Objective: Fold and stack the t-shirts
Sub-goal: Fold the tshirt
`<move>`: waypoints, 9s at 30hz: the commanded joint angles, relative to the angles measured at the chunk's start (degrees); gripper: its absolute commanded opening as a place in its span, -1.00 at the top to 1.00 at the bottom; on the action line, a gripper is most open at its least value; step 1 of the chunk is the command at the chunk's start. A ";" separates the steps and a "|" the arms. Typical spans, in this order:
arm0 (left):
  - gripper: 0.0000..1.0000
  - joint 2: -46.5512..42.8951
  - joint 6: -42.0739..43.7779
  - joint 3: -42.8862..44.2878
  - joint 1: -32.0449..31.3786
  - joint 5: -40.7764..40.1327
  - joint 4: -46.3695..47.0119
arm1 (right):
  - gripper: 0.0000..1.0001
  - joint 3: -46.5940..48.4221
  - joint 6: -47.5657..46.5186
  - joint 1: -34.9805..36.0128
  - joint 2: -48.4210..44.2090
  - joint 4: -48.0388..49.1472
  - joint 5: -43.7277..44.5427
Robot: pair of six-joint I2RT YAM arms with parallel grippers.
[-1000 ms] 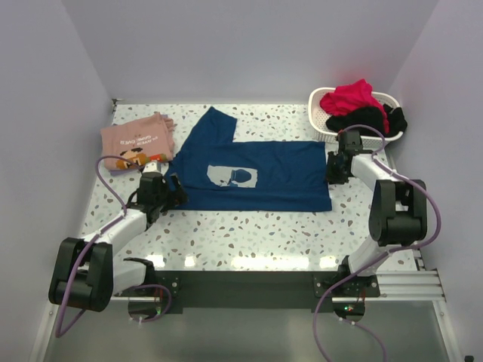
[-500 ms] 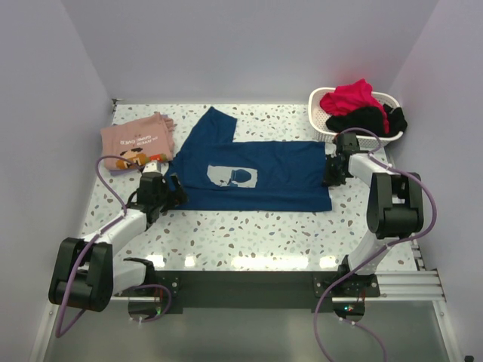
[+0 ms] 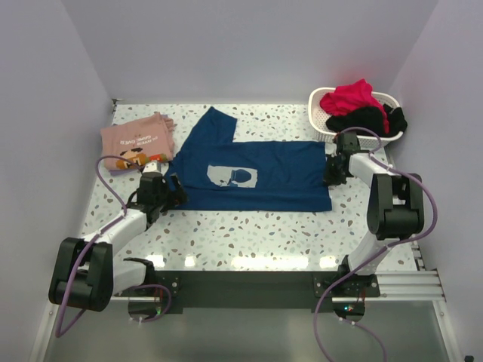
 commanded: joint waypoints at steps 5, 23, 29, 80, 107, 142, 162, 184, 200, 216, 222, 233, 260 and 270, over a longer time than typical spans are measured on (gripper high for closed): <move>-1.00 1.76 0.19 -1.44 -0.01 -1.24 -2.94 | 1.00 2.05 -0.99 -1.20 -4.73 0.75 2.53; -1.00 2.29 0.37 -0.22 0.08 -1.25 -2.76 | 0.82 4.77 -0.82 -1.55 -0.78 1.99 0.59; -1.00 -0.96 -0.60 6.46 -0.10 0.87 -3.55 | 0.05 3.63 -0.21 -1.55 -3.49 1.90 0.07; 1.00 23.64 3.44 26.77 -6.95 0.34 -0.48 | -0.04 -3.84 0.50 -1.46 -13.87 0.67 -5.65; 1.00 40.87 9.07 47.33 -16.18 -0.72 -0.30 | -0.04 -3.49 0.24 -1.38 -11.50 0.76 -6.44; -1.00 28.13 2.84 21.60 -16.18 -5.64 7.87 | -0.04 5.13 2.08 11.11 6.69 4.72 -8.20; -1.00 11.43 -3.85 3.66 -19.34 -0.02 4.98 | -0.07 -8.41 2.79 11.11 -10.26 -7.76 -2.75; -1.00 14.40 2.74 22.81 -25.42 -11.09 -5.06 | -0.10 5.29 0.85 11.11 -8.88 -6.72 -6.43; -1.00 22.59 5.11 16.41 -22.78 -3.62 10.33 | -0.08 1.52 2.08 11.02 3.61 -1.60 -3.37; -1.00 16.44 -0.51 1.64 -23.48 0.16 14.81 | -0.10 -11.75 4.98 9.61 -8.15 -7.50 -0.29; -1.00 12.93 -4.20 -2.05 -26.11 1.13 15.26 | -0.11 -14.30 5.33 9.61 -11.67 -9.09 0.33; -1.00 3.34 2.11 12.07 -26.38 -7.47 -2.40 | -0.25 -4.30 3.40 9.44 -16.59 -14.97 -0.02; -1.00 24.61 13.20 47.95 -13.99 0.86 -10.50 | -0.31 13.47 -0.73 -7.97 2.29 -5.23 -8.11; -1.00 24.43 13.99 46.99 -13.90 -0.01 -11.20 | -0.09 9.79 -0.12 -7.97 4.05 0.49 -6.53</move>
